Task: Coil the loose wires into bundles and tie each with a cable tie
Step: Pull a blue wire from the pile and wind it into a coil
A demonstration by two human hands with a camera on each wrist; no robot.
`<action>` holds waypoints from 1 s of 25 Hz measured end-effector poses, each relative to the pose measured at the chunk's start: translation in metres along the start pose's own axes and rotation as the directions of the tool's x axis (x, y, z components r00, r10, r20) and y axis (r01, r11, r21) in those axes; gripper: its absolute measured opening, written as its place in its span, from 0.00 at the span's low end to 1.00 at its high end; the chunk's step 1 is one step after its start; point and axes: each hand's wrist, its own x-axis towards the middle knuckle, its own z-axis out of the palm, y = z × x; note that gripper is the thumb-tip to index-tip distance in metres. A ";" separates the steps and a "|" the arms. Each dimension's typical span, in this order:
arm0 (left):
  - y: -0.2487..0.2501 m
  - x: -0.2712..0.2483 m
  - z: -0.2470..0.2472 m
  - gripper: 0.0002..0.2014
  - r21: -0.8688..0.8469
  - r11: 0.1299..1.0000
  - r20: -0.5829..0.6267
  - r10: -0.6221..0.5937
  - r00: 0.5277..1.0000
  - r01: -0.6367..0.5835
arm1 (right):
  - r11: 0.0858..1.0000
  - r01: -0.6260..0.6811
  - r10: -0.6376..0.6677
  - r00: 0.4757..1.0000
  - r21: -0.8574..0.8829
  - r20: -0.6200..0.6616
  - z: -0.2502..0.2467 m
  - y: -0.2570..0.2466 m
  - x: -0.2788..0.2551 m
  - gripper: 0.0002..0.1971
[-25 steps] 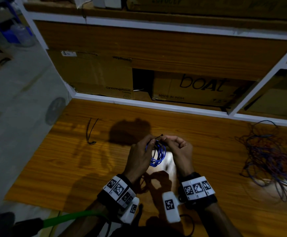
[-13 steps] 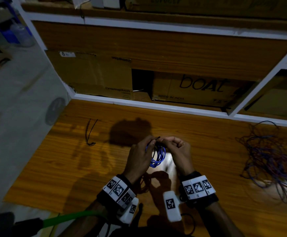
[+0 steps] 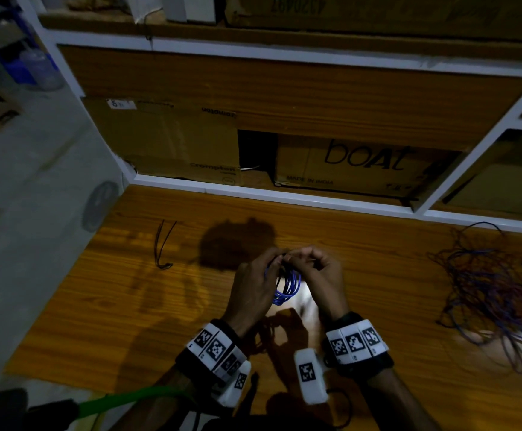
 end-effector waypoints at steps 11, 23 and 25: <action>0.002 -0.001 -0.008 0.11 -0.099 0.995 0.143 0.020 0.990 -0.005 | 0.997 0.061 -0.054 0.987 -0.040 0.154 -0.019 -0.016 0.001 0.04; 0.017 -0.007 -0.024 0.17 -0.239 0.965 0.328 -0.024 0.945 0.107 | 0.987 0.125 -0.087 0.944 -0.102 0.320 -0.021 -0.016 -0.003 0.07; 0.013 -0.008 -0.024 0.17 -0.267 0.958 0.342 -0.009 0.940 0.106 | 0.999 0.043 -0.030 0.925 -0.025 0.380 -0.024 -0.018 -0.003 0.08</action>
